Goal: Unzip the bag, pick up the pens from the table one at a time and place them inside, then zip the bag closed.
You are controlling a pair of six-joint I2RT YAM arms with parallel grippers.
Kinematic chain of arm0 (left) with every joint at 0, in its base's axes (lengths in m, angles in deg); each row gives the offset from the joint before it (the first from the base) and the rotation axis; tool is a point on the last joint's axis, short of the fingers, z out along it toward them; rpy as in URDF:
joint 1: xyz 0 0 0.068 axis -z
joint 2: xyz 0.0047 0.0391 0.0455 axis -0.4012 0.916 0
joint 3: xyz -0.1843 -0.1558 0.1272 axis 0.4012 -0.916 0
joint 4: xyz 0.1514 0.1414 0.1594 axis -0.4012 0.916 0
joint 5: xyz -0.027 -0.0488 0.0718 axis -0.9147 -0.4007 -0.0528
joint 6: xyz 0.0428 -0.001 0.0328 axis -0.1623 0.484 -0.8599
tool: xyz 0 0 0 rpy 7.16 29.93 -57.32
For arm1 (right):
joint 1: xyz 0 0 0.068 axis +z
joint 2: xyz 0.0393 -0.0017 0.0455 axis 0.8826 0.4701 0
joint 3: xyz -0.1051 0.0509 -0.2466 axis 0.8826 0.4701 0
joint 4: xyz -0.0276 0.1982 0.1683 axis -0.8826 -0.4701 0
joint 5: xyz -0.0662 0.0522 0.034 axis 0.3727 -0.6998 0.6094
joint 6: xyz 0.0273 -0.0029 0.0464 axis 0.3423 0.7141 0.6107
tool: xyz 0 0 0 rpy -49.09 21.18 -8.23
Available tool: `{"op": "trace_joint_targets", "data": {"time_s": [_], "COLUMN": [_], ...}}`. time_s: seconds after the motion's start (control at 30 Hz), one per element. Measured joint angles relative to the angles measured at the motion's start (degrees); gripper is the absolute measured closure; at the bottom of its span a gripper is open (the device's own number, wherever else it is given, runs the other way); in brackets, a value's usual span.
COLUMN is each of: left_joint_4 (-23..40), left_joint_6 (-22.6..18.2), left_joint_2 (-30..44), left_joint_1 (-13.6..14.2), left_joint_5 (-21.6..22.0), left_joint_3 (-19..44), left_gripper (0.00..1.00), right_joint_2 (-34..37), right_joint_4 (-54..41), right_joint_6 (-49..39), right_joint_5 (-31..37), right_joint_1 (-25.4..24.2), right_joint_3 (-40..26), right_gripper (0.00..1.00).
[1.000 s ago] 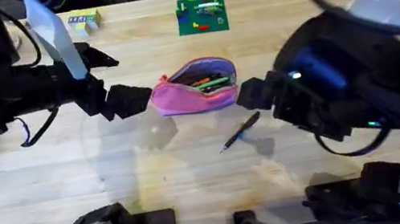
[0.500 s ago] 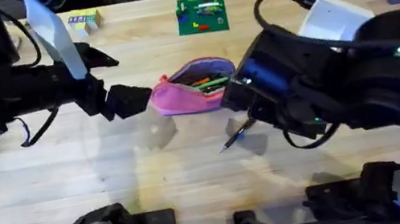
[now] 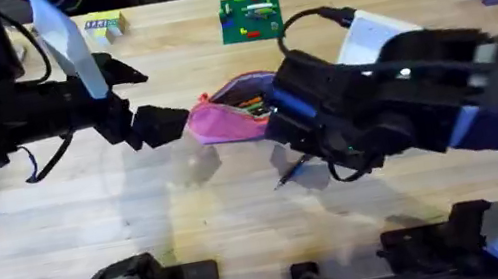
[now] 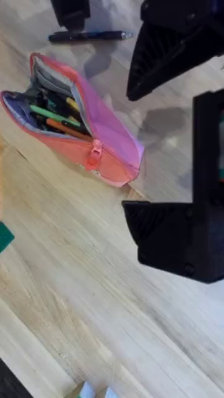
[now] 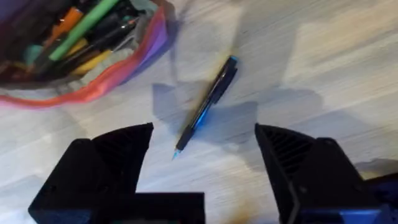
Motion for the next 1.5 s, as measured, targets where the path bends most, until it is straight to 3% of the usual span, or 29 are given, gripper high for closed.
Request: {"op": "trace_joint_targets", "data": {"time_s": [0.63,1.5], "left_joint_4": [0.0,0.0], "left_joint_6": [0.0,0.0], "left_joint_2": [0.0,0.0], "left_joint_1": [0.0,0.0], "left_joint_5": [0.0,0.0], "left_joint_3": [0.0,0.0], "left_gripper": [0.007,0.007], "right_joint_2": [10.5,15.0], "right_joint_4": [4.0,6.8], "right_joint_6": [0.0,0.0], "right_joint_5": [0.0,-0.1], "right_joint_1": [0.1,0.2], "right_joint_3": [0.0,0.0], "right_gripper": [0.003,0.004]}}
